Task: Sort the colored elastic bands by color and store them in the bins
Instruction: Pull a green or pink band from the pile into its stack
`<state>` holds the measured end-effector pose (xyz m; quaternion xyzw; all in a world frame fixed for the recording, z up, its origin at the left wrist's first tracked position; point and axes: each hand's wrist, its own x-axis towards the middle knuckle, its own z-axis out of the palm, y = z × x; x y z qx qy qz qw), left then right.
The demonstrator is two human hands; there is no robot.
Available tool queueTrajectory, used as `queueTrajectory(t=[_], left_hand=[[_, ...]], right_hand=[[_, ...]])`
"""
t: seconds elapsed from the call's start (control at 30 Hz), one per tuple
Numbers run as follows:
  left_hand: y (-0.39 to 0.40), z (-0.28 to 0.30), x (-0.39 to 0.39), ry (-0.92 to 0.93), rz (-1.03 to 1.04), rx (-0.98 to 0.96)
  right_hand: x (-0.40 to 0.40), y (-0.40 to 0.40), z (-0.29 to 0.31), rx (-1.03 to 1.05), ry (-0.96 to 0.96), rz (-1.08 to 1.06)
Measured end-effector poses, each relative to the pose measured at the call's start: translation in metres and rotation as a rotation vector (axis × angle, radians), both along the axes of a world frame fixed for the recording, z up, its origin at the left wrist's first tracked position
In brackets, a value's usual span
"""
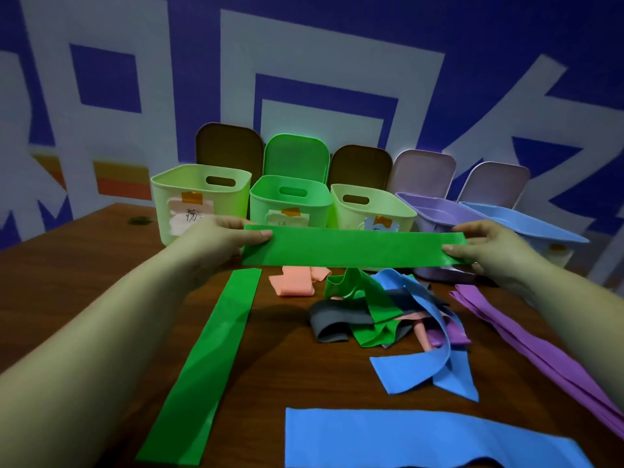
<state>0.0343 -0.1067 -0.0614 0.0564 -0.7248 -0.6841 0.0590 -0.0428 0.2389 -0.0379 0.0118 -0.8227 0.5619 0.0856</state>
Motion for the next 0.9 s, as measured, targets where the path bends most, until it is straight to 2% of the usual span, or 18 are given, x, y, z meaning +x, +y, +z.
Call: queueTrajectory(t=[0.27, 0.4, 0.5, 0.6, 0.77, 0.83, 0.9], left_hand=[[-0.042, -0.018, 0.024, 0.001, -0.065, -0.057], [-0.087, -0.046, 0.037, -0.047, -0.009, -0.046], [-0.12, -0.068, 0.037, -0.122, -0.011, -0.013], [-0.109, -0.065, 0.039, -0.147, -0.054, -0.015], [-0.105, -0.067, 0.043, -0.136, -0.149, 0.053], [-0.106, -0.072, 0.05, -0.159, -0.194, 0.046], [-0.104, -0.075, 0.056, -0.188, -0.247, 0.052]], right_hand=[[0.014, -0.003, 0.004, -0.207, -0.152, 0.217], [0.022, 0.006, 0.005, -0.164, -0.136, 0.195], [0.026, 0.005, 0.001, -0.081, -0.227, 0.258], [0.02, -0.014, -0.008, -0.061, -0.295, 0.358], [0.029, -0.048, 0.002, -0.318, -0.234, 0.351], [0.03, -0.051, 0.002, -0.313, -0.194, 0.278], [0.03, -0.054, 0.001, -0.186, -0.122, 0.238]])
